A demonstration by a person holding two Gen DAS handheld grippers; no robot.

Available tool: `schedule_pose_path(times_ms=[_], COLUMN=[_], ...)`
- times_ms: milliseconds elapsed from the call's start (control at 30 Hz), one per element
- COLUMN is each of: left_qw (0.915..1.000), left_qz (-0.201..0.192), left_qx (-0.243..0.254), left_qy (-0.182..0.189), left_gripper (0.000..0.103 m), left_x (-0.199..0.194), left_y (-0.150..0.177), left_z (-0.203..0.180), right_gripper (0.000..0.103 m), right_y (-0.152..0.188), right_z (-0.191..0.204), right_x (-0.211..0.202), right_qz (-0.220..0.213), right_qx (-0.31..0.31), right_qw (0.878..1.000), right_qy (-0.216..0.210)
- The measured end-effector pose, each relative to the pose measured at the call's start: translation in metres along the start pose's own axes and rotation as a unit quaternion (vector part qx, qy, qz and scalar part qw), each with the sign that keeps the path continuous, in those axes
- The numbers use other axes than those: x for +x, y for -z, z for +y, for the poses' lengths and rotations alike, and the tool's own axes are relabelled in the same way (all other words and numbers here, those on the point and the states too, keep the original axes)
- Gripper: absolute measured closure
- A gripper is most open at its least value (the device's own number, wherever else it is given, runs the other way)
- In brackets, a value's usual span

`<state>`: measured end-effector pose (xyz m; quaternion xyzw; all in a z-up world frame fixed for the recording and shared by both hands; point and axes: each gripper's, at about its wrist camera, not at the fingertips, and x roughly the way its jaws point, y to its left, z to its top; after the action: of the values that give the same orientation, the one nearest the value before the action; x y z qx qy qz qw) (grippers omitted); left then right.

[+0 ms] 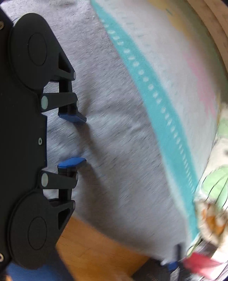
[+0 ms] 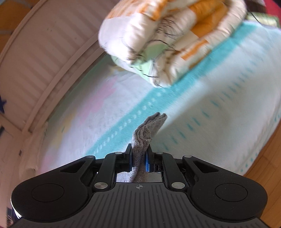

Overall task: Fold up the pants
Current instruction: 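Grasp the sweatpants edge with the right tool and lift it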

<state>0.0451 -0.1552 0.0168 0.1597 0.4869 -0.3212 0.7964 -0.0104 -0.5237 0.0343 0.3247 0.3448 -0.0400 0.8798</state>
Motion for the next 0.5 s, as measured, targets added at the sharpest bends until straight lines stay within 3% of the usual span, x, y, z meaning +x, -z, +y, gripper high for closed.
schedule_pose_path(times_ms=[133, 300, 500], left_qw=[0.9980, 0.9913, 0.9816], left_qz=[0.025, 0.051, 0.000], left_qx=[0.019, -0.088, -0.189], left_qy=[0.054, 0.083, 0.026], left_gripper=[0.052, 0.051, 0.050], left_x=[-0.013, -0.031, -0.074], left_y=[0.012, 0.007, 0.003], left_z=[-0.003, 0.060, 0.163], right_gripper=[0.090, 0.090, 0.090], right_y=[-0.014, -0.021, 0.016], right_z=[0.051, 0.138, 0.261], right_x=[-0.003, -0.004, -0.001], right_qz=[0.006, 0.015, 0.018], right_qx=[-0.067, -0.148, -0.244], right_qw=[0.998, 0.989, 0.964], right_qy=[0.020, -0.009, -0.098])
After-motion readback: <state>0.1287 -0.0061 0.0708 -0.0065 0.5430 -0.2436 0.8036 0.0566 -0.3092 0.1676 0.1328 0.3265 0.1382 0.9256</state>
